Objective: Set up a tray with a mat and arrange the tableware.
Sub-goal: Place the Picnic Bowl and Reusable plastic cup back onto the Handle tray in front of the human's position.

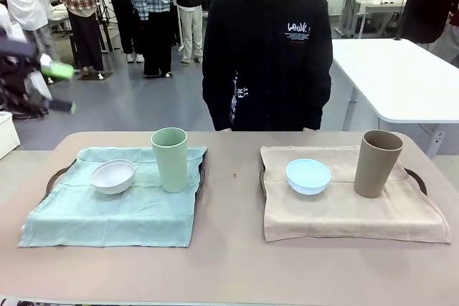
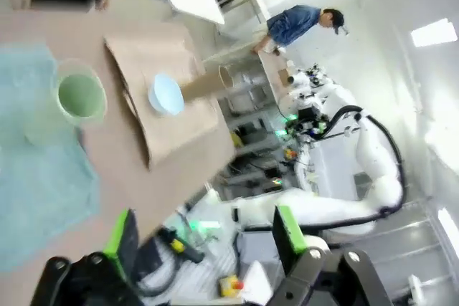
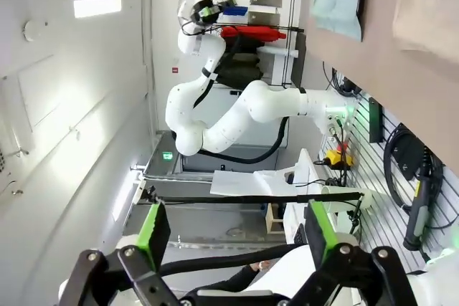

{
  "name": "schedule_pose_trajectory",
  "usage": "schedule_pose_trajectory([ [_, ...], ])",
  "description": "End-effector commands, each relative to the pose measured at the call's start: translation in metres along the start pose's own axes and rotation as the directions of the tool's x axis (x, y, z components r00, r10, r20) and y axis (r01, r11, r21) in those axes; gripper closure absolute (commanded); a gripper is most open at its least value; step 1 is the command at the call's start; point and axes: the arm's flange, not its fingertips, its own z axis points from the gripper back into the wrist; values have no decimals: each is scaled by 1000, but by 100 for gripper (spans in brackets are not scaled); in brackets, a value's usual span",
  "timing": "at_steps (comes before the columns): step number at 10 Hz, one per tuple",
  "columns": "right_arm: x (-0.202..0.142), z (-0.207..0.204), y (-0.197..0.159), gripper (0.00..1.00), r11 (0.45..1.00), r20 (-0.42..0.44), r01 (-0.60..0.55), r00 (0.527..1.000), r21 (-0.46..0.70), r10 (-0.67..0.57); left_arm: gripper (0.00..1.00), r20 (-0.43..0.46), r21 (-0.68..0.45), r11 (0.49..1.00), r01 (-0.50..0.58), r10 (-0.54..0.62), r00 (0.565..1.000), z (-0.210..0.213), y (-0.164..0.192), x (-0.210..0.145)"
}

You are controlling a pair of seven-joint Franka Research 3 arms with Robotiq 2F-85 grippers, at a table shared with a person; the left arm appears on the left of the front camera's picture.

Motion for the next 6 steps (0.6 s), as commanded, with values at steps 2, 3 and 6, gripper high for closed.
schedule_pose_trajectory([
  [2, 0, 3, 2, 0, 1000, 13, -11, 1000, 22, 11, 2, 0, 0, 1000, 0, 0, 1000, 0, 0, 0],
  [3, 0, 3, 2, 0, 1000, 13, -11, 1000, 22, 11, 2, 0, 0, 1000, 0, 0, 1000, 0, 0, 0],
  [6, 0, 3, 2, 0, 1000, 13, -11, 1000, 22, 11, 2, 0, 0, 1000, 0, 0, 1000, 0, 0, 0],
])
